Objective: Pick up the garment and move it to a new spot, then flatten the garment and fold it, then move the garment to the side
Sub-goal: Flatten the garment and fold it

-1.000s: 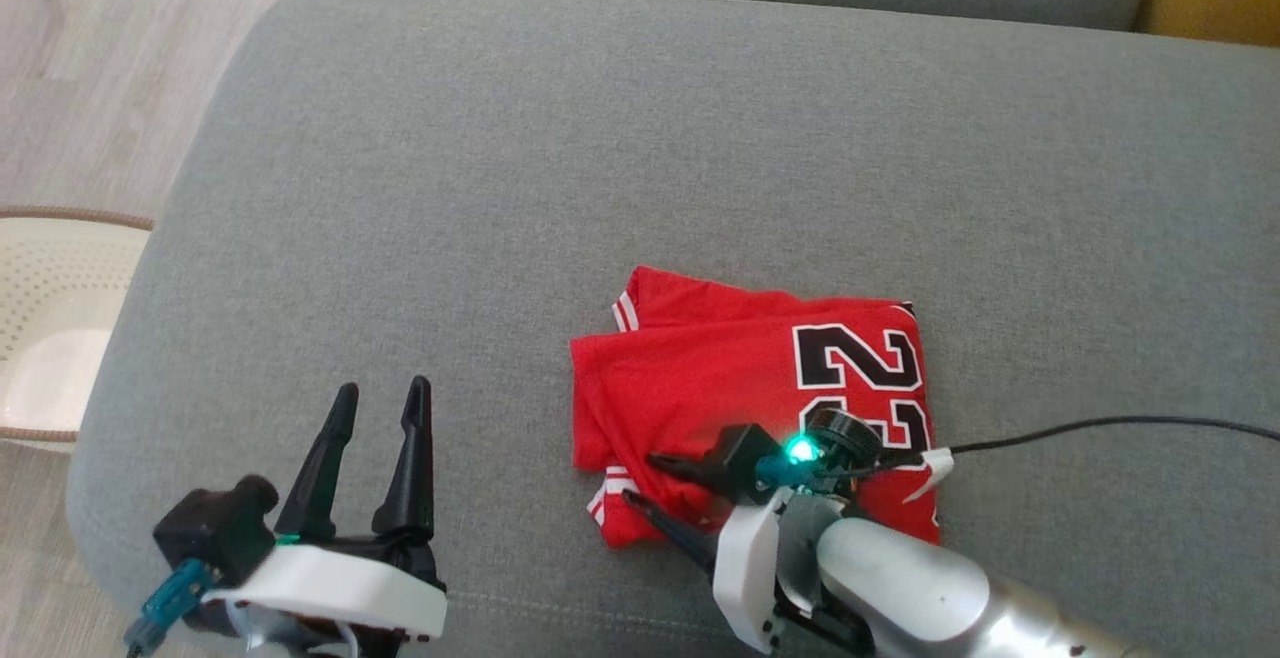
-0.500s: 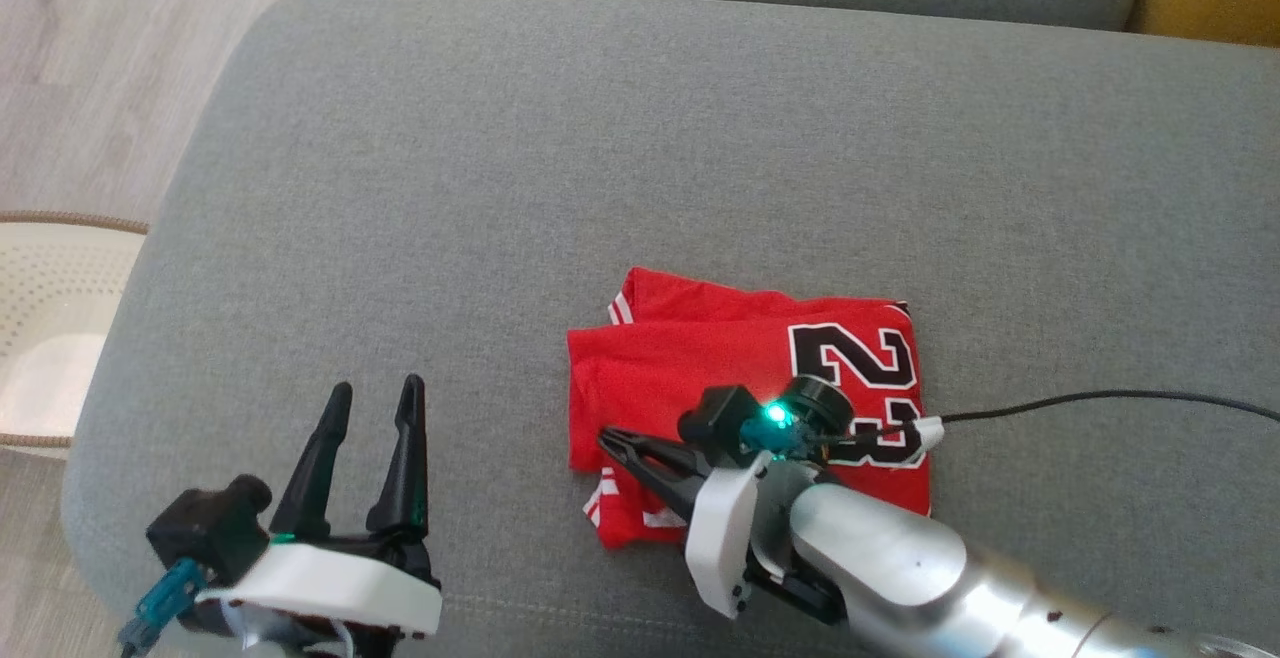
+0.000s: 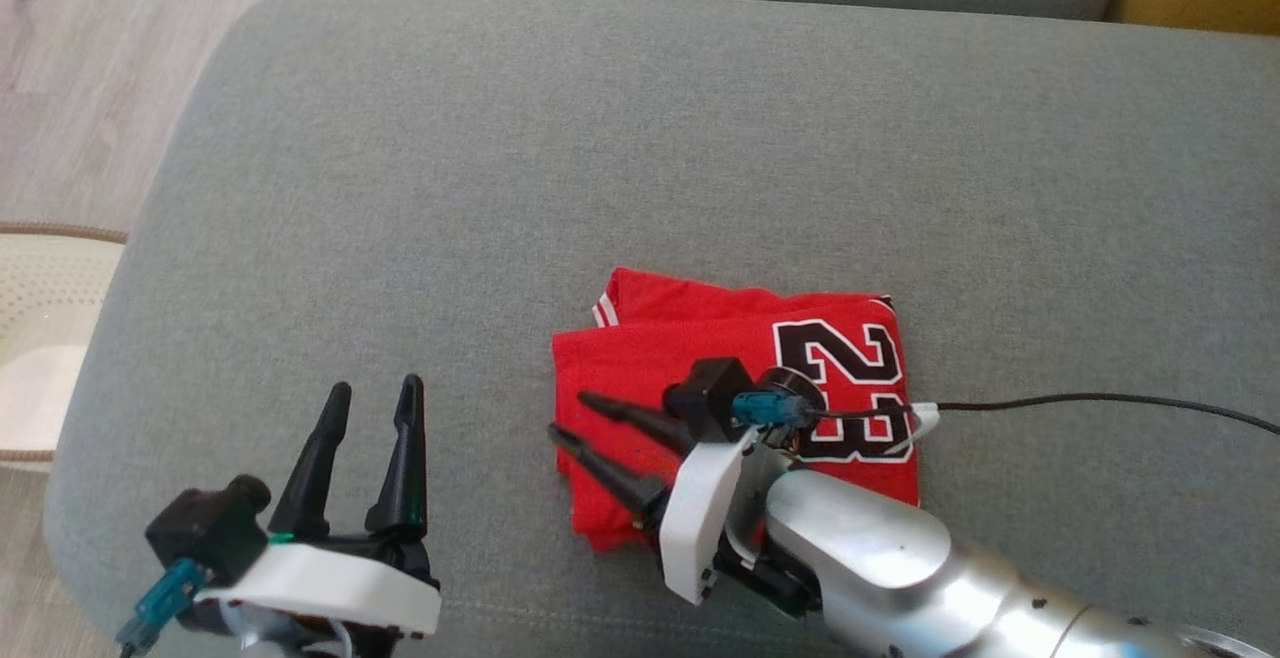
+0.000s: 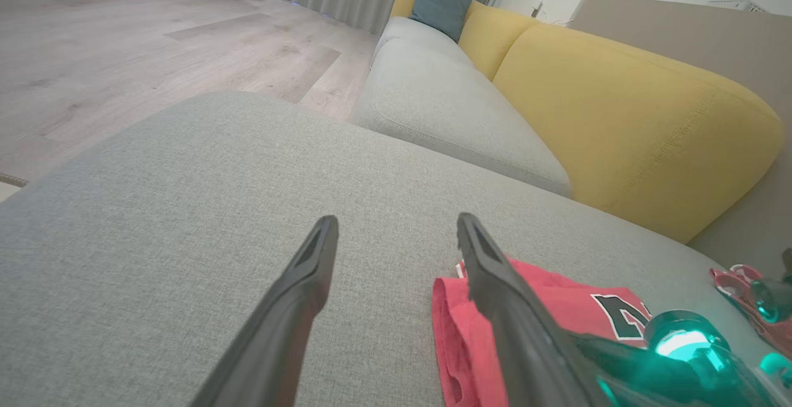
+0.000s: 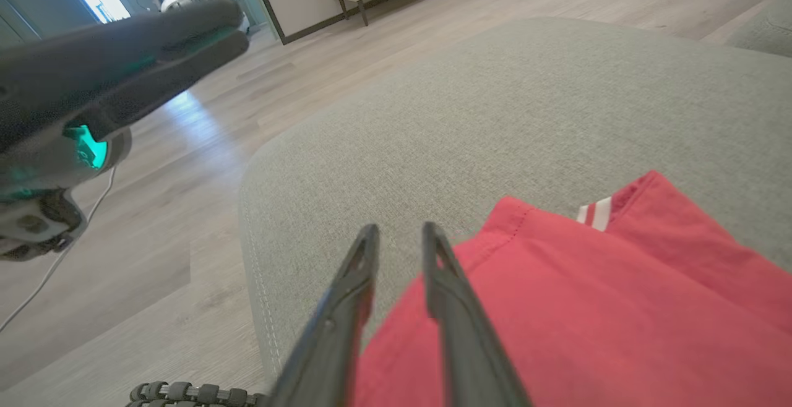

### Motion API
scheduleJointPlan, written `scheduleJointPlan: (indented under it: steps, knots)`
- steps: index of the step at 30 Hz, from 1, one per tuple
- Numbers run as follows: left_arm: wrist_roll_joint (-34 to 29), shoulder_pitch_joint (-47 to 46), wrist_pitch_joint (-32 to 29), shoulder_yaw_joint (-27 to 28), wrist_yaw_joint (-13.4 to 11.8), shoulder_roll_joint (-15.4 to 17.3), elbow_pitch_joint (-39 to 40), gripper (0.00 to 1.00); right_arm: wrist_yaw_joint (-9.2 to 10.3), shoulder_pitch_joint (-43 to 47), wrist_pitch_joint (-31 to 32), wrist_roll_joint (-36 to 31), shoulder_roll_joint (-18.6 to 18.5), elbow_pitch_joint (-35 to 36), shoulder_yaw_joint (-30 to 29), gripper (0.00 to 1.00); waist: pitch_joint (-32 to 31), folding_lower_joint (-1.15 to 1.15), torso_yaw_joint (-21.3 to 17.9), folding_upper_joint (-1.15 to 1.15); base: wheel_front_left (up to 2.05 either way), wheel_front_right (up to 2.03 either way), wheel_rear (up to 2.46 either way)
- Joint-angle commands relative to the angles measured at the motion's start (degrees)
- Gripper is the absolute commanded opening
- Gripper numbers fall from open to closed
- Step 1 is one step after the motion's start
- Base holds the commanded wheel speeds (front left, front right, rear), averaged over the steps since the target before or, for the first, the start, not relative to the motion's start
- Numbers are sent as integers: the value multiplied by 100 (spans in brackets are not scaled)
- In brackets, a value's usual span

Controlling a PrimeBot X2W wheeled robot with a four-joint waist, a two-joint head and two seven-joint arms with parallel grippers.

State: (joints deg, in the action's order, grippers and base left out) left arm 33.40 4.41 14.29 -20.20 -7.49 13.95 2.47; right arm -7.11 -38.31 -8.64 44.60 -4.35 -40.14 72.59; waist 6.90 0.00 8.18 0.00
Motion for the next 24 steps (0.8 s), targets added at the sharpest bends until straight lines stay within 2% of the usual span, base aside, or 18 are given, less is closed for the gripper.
scheduleJointPlan:
  steps: [1,6,10,13,19,24]
  knots:
    - [-40,-234,69,221,20,13,157,100,-37,-68,-131,83,120,146,-55,100,4,0,-42,0,0,0,0]
    - [-55,-245,70,229,15,4,155,100,-37,-155,-417,150,33,11,-418,100,-5,0,-205,0,0,0,0]
    - [-87,-269,70,239,10,-10,169,100,-37,-165,-597,-47,-121,-155,-1097,100,-18,0,-359,0,0,0,0]
    - [-129,-299,70,229,5,-34,171,100,-37,-59,-630,-353,-231,-99,-1922,100,-36,0,-481,0,0,0,0]
    - [-221,-346,70,195,-41,-134,99,100,-37,825,-634,-1494,-274,698,-3903,100,-116,0,-692,0,0,0,0]
    - [-309,-337,71,252,-76,-223,59,100,-37,1568,-635,-2134,-105,1269,-4852,100,-197,0,-771,0,0,0,0]
